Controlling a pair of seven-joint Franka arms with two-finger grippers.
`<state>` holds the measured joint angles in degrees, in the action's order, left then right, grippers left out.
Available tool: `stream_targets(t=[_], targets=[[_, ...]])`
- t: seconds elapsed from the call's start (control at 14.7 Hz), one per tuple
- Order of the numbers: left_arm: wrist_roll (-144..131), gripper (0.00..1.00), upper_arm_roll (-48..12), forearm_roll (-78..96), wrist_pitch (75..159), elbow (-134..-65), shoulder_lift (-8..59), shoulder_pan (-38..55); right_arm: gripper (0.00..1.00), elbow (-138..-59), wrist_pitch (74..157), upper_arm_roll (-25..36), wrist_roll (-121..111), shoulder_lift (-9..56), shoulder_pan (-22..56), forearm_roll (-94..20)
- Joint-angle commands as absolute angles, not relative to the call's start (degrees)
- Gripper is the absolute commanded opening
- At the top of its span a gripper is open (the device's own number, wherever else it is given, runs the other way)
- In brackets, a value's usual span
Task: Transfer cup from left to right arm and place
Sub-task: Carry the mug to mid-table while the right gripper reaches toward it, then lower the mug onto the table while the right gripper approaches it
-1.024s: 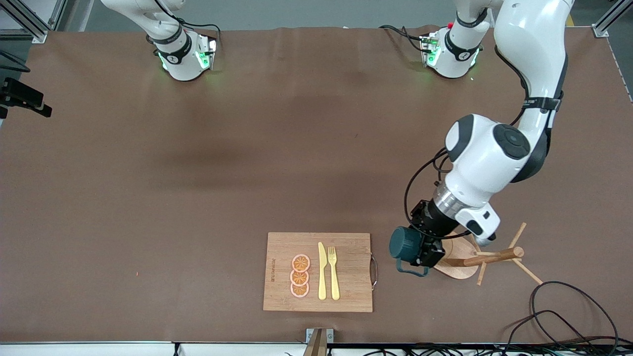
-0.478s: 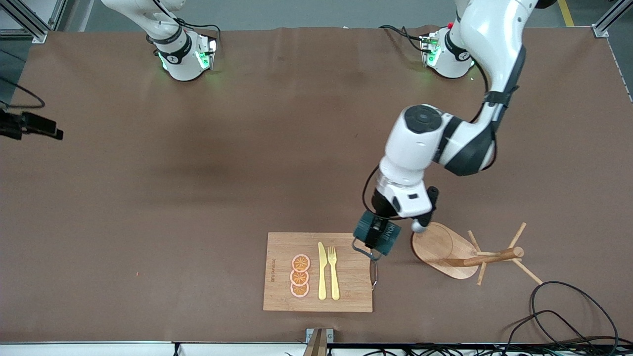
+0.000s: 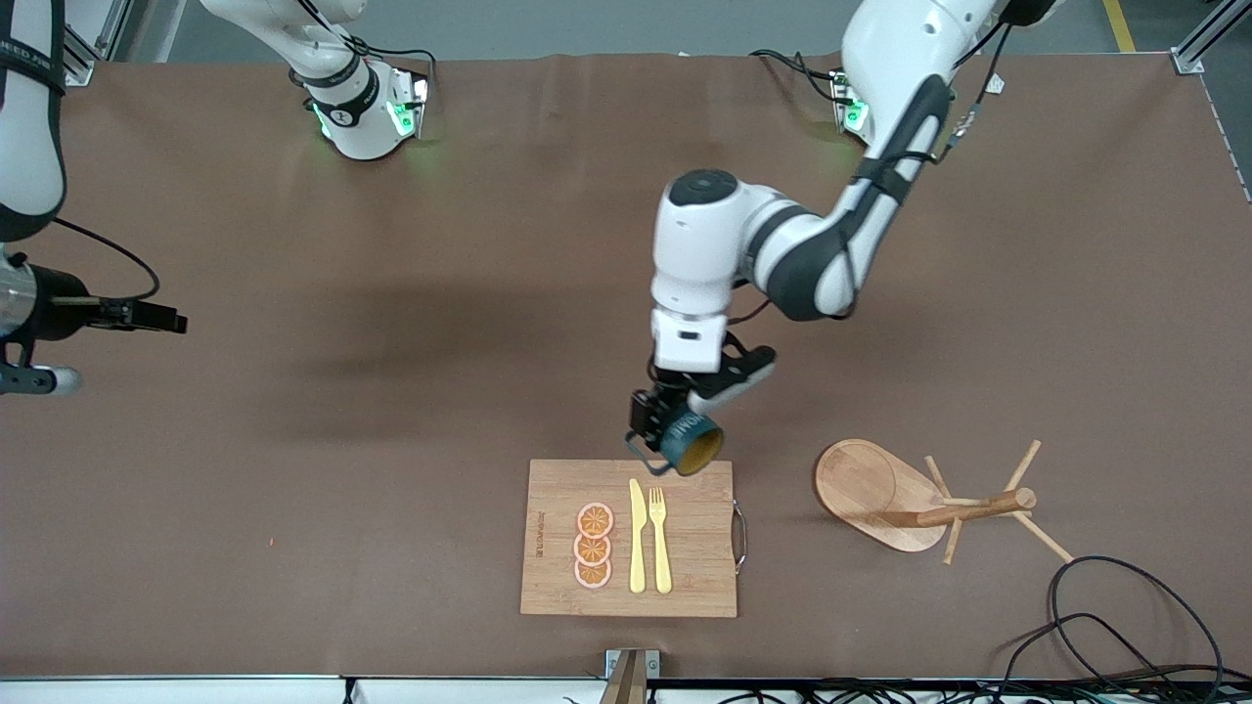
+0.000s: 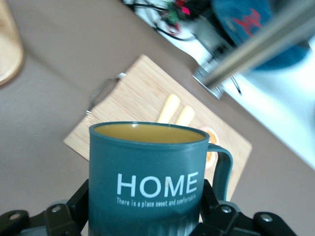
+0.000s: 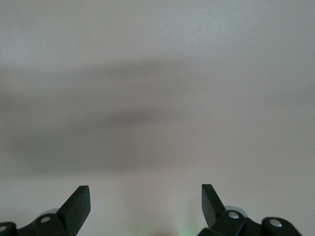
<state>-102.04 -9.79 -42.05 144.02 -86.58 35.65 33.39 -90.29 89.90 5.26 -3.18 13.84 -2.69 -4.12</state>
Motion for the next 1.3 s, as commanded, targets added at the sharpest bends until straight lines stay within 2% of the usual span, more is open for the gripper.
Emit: stream_targets(t=[0.0, 0.14, 0.41, 0.75, 0.96, 1.09, 1.23], targets=[[-102.13, 0.66, -8.53, -49.11, 143.97, -82.98, 39.19, 39.17, 1.00, -88.52, 90.44, 5.01, -1.93, 17.65, -2.99, -5.01], [-102.57, 0.65, -6.51, -59.98, 143.96, -82.62, 40.95, 43.40, 1.00, -87.54, 90.79, 4.92, -1.93, 20.02, -2.81, -3.87], [-110.02, 0.64, -6.24, -78.88, 143.79, -82.27, 45.08, 47.80, 1.00, -87.89, 96.06, 4.92, -3.25, 21.71, -2.73, -3.96], [-126.35, 0.64, -6.24, -104.91, 143.35, -81.65, 49.04, 49.48, 1.00, -89.82, 96.50, 4.92, 7.71, 21.88, 3.76, -3.96], [-129.45, 0.64, -6.33, -113.95, 134.25, -81.56, 52.11, 51.15, 1.00, -90.70, 96.77, 4.92, 13.33, 21.71, 7.20, -3.95], [-136.37, 0.64, -6.33, -120.91, 131.49, -81.56, 54.31, 51.59, 1.00, -91.66, 97.82, 4.92, 16.86, 21.45, 9.48, -4.39], [-144.02, 0.64, -6.33, -127.41, 125.28, -81.56, 57.20, 52.29, 1.00, -94.64, 101.23, 4.83, 20.72, 20.83, 11.50, -4.66]])
